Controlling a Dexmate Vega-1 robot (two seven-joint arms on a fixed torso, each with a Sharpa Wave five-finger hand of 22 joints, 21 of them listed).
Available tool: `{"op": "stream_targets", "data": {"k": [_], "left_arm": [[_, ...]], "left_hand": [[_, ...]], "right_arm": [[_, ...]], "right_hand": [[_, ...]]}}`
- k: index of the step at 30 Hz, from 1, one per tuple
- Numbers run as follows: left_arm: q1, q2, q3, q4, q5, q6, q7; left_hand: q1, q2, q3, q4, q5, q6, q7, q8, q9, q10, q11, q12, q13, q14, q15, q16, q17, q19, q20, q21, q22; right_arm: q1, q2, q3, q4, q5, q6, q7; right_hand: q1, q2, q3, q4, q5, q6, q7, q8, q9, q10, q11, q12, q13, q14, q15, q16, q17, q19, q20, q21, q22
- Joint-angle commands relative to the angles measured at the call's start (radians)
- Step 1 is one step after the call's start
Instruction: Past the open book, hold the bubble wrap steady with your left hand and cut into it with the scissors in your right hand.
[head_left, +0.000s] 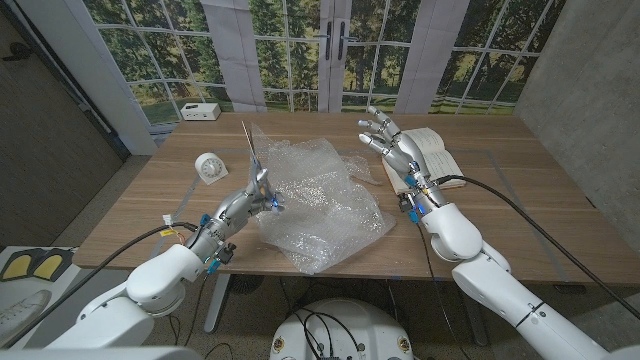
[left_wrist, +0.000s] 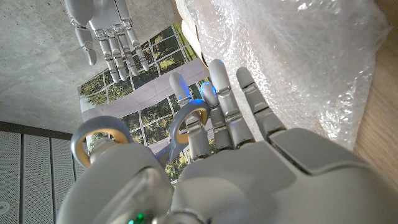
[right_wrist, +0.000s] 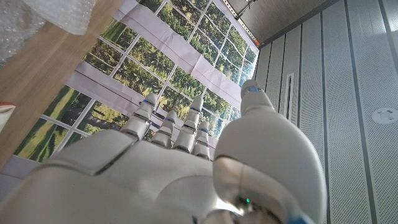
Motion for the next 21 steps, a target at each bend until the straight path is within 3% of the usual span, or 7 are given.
{"op": "stream_targets", "data": {"k": [1, 21], "left_arm": [[0.031, 0.0, -0.023, -0.035, -0.002, 0.043, -0.009], [0.086, -0.022, -0.076, -0.072, 0.01, 0.065, -0.026]], "left_hand": [[-0.034, -0.022, -0.067, 0.047, 0.005, -0.029, 0.073, -0.004, 0.006, -0.001, -0.003, 0.002, 0.001, 0.001, 0.001, 0.006, -0.001, 0.007, -0.002, -0.004, 0.006], [-0.031, -0.018, -0.066, 0.05, 0.01, -0.021, 0.07, -0.016, 0.01, 0.0, -0.006, 0.004, 0.003, -0.002, -0.002, 0.01, 0.002, 0.011, -0.004, -0.015, 0.007]], "right_arm": [[0.011, -0.011, -0.018, -0.025, -0.073, -0.052, -0.026], [0.005, -0.052, -0.023, -0.11, -0.193, -0.189, -0.086]], "right_hand": [[0.007, 0.01, 0.007, -0.007, 0.0, 0.002, -0.008, 0.006, 0.001, 0.011, 0.0, -0.001, 0.002, 0.01, -0.049, 0.007, 0.0, 0.009, -0.004, 0.008, 0.005], [0.022, 0.018, 0.017, -0.013, 0.006, 0.003, -0.01, 0.006, 0.001, 0.013, 0.003, -0.008, 0.005, 0.014, -0.05, 0.01, -0.005, 0.018, -0.013, 0.01, 0.005]]}}
